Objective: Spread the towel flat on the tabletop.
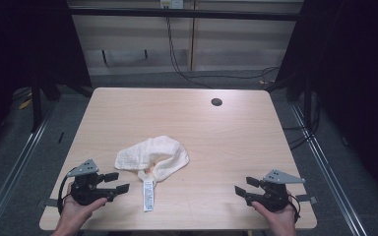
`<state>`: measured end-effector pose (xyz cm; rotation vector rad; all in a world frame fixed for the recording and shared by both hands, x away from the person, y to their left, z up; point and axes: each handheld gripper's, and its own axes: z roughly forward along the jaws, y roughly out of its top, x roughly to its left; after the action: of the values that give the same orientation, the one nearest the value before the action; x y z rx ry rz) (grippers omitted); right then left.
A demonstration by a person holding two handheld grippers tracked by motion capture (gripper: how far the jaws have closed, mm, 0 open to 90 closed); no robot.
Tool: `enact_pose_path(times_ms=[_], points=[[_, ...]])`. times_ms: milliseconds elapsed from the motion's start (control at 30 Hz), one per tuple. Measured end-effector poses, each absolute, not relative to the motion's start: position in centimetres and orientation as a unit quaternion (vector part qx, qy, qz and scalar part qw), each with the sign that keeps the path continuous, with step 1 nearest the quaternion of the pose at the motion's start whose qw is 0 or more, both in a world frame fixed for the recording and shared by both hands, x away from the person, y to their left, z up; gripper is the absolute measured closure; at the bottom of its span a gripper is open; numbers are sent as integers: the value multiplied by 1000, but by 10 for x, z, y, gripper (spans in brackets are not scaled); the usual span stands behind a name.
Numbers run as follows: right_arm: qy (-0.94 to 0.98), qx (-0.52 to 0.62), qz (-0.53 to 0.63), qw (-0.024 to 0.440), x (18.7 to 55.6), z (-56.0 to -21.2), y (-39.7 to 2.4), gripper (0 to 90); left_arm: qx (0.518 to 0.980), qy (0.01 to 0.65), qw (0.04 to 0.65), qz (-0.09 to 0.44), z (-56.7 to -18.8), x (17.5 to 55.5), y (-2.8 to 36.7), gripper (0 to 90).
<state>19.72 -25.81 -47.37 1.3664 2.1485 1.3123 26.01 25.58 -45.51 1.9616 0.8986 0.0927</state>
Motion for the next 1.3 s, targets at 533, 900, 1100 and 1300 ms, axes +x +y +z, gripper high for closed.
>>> enact_pose_path(times_ms=[533, 900, 1100, 1300], points=[[756, 456, 451, 132, 198, -474, -250, 387, 802, 343, 488, 21, -431, 312, 227, 343], [756, 463, 448, 116, 202, -477, -250, 386, 807, 328, 487, 71, -411, 340, 217, 470], [763, 461, 440, 108, 209, -482, -249, 382, 805, 328, 490, 66, -418, 359, 212, 472], [767, 459, 435, 104, 207, -483, -249, 374, 813, 340, 469, 53, -441, 366, 205, 417]])
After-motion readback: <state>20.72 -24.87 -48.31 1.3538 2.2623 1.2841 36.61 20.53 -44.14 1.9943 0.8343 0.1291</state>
